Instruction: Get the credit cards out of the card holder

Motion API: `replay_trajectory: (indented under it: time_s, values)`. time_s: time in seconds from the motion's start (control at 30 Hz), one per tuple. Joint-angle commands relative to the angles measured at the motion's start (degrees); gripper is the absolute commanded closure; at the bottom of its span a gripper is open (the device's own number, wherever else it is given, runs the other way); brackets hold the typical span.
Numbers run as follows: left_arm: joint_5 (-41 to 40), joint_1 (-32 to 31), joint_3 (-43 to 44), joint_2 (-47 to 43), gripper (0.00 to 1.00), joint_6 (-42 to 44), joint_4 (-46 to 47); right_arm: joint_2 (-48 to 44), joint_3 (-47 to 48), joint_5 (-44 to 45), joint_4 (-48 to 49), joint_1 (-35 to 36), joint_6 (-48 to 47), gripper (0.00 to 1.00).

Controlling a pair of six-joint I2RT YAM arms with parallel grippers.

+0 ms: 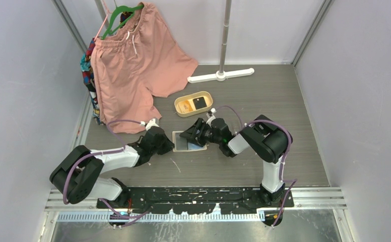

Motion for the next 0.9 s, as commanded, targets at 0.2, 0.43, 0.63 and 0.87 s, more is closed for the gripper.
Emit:
replay_trajectory:
  time_s: [0.2,0.43,0.63,0.87]
  values:
    - [2.77,-0.75,-0.04,2.88,1.00,0.66,-0.27,-0.88,7.64,-15.31,-20.22,5.77,-7.81,0.26]
    - [2.89,-0.70,0.03,3.06,1.00,0.82,-0.41,0.69,7.44,-21.13,-13.17,6.79,-5.89,0.26]
    - [2.98,-0.70,-0.21,3.01,1.00,0.72,-0.33,3.37,4.95,-27.31,6.12,6.78,4.85,0.27]
    - [3.33,-0.70,0.00,3.45,1.00,0.73,-0.15,1.97,5.71,-25.41,-2.07,7.03,1.09,0.34]
